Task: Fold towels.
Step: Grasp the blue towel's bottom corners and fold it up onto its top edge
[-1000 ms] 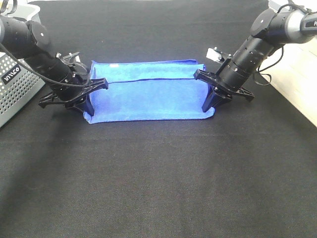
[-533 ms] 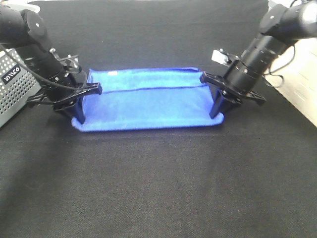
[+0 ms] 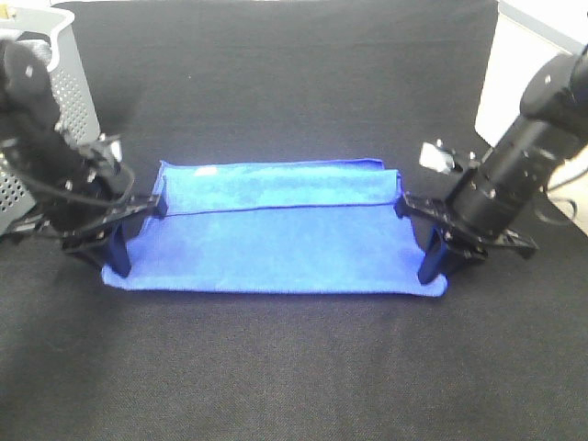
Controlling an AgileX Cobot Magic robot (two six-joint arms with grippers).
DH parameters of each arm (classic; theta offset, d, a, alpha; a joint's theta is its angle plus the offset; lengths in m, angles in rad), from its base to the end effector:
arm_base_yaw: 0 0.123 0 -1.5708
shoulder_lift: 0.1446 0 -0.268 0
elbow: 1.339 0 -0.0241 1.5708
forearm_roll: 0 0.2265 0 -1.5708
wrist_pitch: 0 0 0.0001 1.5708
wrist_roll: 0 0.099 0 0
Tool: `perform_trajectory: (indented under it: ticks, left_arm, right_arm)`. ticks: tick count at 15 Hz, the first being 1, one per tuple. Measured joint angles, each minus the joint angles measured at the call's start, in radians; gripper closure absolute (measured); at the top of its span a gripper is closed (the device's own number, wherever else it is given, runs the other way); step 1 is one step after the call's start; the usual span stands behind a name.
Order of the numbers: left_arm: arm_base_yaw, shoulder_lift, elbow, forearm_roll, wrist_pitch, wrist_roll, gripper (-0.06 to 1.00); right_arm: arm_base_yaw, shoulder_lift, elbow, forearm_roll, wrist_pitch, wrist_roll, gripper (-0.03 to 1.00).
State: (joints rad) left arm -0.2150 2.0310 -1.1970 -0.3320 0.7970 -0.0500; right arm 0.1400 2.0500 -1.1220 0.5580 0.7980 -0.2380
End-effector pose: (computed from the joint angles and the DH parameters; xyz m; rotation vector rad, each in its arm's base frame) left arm 0.3274 -0.0951 0.1112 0.1010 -3.1119 0.3778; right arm 0.3183 0.0828 0.0962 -0.0458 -3.0371 -0.5941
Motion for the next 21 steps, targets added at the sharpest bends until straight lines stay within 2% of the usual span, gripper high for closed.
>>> perform_trajectory:
  ticks: [3,8,12,15,20,21]
  left_arm:
    - [0.000,0.000,-0.004,-0.003,-0.069,-0.001,0.94]
    - [0.005,0.002,-0.119,0.003,-0.167,-0.030,0.94]
    - [0.024,0.121,-0.323,0.008,-0.181,-0.035,0.94]
    - [0.024,0.200,-0.427,0.013,-0.188,-0.035,0.94]
    - [0.024,0.250,-0.440,0.018,-0.247,-0.035,0.93]
    - [0.024,0.255,-0.440,0.018,-0.247,-0.035,0.91]
  right_arm:
    - [0.000,0.000,-0.041,-0.004,-0.025,-0.008,0.97]
    - [0.000,0.039,-0.257,-0.011,-0.026,-0.023,0.97]
    - [0.000,0.159,-0.485,-0.022,-0.019,-0.020,0.97]
    - [0.000,0.260,-0.609,-0.043,-0.016,-0.015,0.97]
    - [0.000,0.328,-0.678,-0.049,-0.017,-0.011,0.96]
    - [0.000,0.328,-0.679,-0.049,-0.017,0.000,0.91]
